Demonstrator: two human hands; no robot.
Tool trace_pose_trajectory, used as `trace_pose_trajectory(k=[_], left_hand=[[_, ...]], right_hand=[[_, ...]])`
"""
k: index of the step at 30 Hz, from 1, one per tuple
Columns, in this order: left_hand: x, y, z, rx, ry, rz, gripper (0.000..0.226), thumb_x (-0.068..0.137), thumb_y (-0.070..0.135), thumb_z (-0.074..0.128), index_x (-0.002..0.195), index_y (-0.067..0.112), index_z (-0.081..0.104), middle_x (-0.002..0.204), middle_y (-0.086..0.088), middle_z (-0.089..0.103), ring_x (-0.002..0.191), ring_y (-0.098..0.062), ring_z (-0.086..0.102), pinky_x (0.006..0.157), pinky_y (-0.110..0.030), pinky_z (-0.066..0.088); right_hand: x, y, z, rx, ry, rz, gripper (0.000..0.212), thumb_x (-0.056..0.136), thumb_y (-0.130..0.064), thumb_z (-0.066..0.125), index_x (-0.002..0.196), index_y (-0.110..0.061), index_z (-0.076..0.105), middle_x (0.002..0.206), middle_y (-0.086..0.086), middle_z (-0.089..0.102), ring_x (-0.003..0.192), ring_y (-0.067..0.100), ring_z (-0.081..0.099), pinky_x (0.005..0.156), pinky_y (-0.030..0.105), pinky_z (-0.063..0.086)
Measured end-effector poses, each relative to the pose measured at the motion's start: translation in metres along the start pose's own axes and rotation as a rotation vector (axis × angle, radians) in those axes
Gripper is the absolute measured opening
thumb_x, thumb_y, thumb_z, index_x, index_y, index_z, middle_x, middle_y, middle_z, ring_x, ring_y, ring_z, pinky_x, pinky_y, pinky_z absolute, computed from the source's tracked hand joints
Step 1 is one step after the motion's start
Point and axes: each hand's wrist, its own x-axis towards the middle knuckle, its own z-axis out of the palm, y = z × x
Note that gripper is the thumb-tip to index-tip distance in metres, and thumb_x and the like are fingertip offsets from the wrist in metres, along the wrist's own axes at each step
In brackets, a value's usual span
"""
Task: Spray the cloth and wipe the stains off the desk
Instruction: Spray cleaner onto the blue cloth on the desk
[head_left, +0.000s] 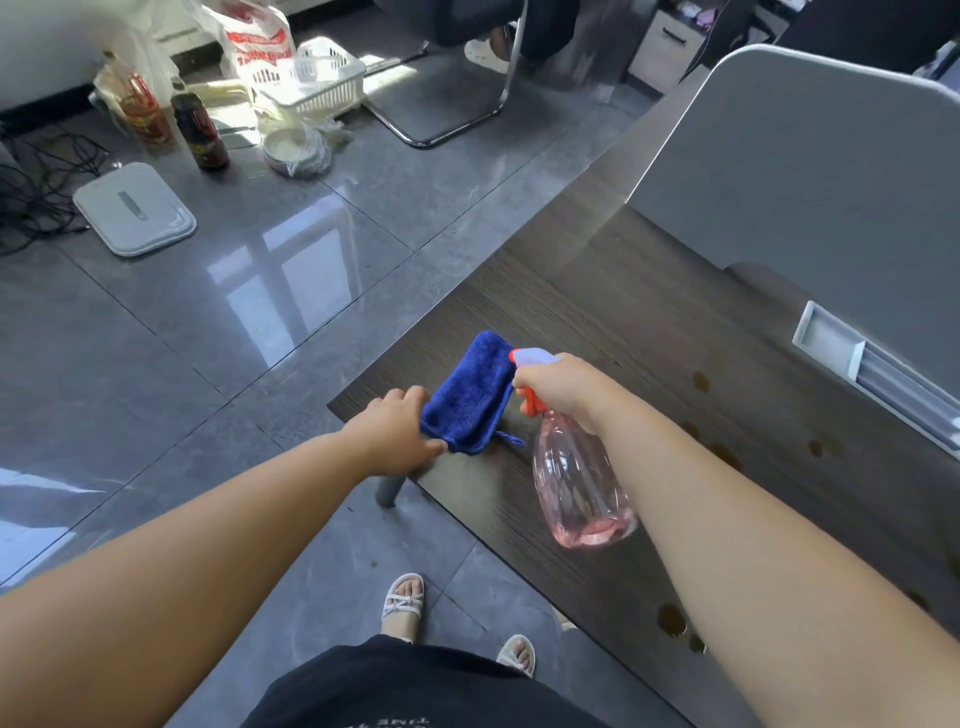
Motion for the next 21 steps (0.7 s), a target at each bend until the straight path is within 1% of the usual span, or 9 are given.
trace_pose_trajectory(k=[2, 6, 10, 12, 14, 16, 18, 20, 21], left_hand=[[0.005, -0.001, -0.006, -0.005, 0.009, -0.019, 0.068, 0.085, 0.047, 0.058, 0.140, 0.019, 0.030, 0.138, -0.010, 0.040, 0.124, -0.030, 0.042, 0.101, -0.041, 0.039], [0.016, 0.005, -0.014, 0.038, -0.001, -0.044, 0.073, 0.086, 0.047, 0.057, 0.145, 0.019, 0.024, 0.144, -0.010, 0.033, 0.132, -0.031, 0.030, 0.105, -0.041, 0.034], [0.029, 0.016, -0.018, 0.051, 0.004, -0.052, 0.062, 0.090, 0.037, 0.050, 0.145, 0.019, 0.026, 0.146, -0.011, 0.028, 0.134, -0.033, 0.024, 0.106, -0.042, 0.030], [0.036, 0.022, -0.021, 0.065, -0.001, -0.047, 0.056, 0.093, 0.033, 0.044, 0.145, 0.019, 0.027, 0.148, -0.011, 0.026, 0.134, -0.034, 0.022, 0.107, -0.042, 0.028], [0.043, 0.031, -0.026, 0.084, -0.004, -0.033, 0.053, 0.094, 0.033, 0.039, 0.144, 0.019, 0.029, 0.149, -0.011, 0.024, 0.134, -0.034, 0.021, 0.107, -0.040, 0.027], [0.051, 0.040, -0.030, 0.071, -0.010, -0.034, 0.051, 0.096, 0.036, 0.036, 0.143, 0.018, 0.031, 0.149, -0.010, 0.024, 0.134, -0.034, 0.021, 0.106, -0.041, 0.026], [0.062, 0.049, -0.034, 0.025, -0.014, -0.062, 0.054, 0.096, 0.044, 0.035, 0.144, 0.019, 0.031, 0.149, -0.009, 0.025, 0.135, -0.033, 0.020, 0.107, -0.042, 0.026], [0.070, 0.061, -0.043, -0.005, -0.006, -0.094, 0.061, 0.094, 0.054, 0.032, 0.144, 0.019, 0.031, 0.149, -0.010, 0.026, 0.136, -0.034, 0.019, 0.109, -0.043, 0.023], [0.075, 0.067, -0.046, 0.002, -0.010, -0.104, 0.062, 0.094, 0.057, 0.029, 0.144, 0.020, 0.030, 0.149, -0.012, 0.026, 0.137, -0.035, 0.018, 0.110, -0.043, 0.021]], right_hand=[[0.000, 0.003, 0.000, 0.010, -0.010, 0.006, 0.015, 0.073, -0.024, 0.050, 0.088, -0.023, 0.055, 0.077, 0.002, 0.059, 0.063, 0.016, 0.055, 0.056, 0.025, 0.039], [-0.004, 0.008, 0.000, -0.007, -0.026, 0.021, 0.033, 0.077, -0.027, 0.053, 0.108, -0.016, 0.061, 0.079, 0.005, 0.065, 0.070, 0.018, 0.054, 0.063, 0.029, 0.042], [-0.013, 0.012, 0.001, 0.019, -0.076, -0.028, 0.036, 0.077, -0.019, 0.050, 0.112, -0.012, 0.056, 0.075, 0.006, 0.061, 0.067, 0.017, 0.048, 0.063, 0.032, 0.041], [-0.018, 0.014, -0.004, 0.094, -0.036, -0.061, 0.027, 0.080, -0.020, 0.052, 0.106, -0.019, 0.061, 0.074, 0.003, 0.061, 0.066, 0.016, 0.047, 0.064, 0.032, 0.042], [-0.023, 0.017, -0.015, 0.180, -0.006, -0.109, 0.019, 0.085, -0.022, 0.055, 0.095, -0.037, 0.062, 0.075, 0.000, 0.062, 0.065, 0.015, 0.046, 0.067, 0.033, 0.046], [-0.027, 0.021, -0.032, 0.278, 0.010, -0.177, 0.018, 0.088, -0.025, 0.058, 0.100, -0.038, 0.061, 0.080, -0.002, 0.063, 0.069, 0.017, 0.048, 0.077, 0.037, 0.051], [-0.029, 0.026, -0.053, 0.312, 0.071, -0.238, 0.027, 0.092, -0.034, 0.058, 0.118, -0.030, 0.062, 0.086, -0.005, 0.063, 0.073, 0.016, 0.056, 0.082, 0.032, 0.052], [-0.026, 0.028, -0.075, 0.286, 0.172, -0.293, 0.040, 0.094, -0.045, 0.052, 0.131, -0.030, 0.054, 0.099, -0.010, 0.061, 0.077, 0.003, 0.060, 0.077, 0.017, 0.051], [-0.024, 0.027, -0.085, 0.281, 0.219, -0.325, 0.041, 0.095, -0.047, 0.048, 0.133, -0.034, 0.050, 0.108, -0.012, 0.059, 0.078, -0.005, 0.059, 0.075, 0.012, 0.048]])
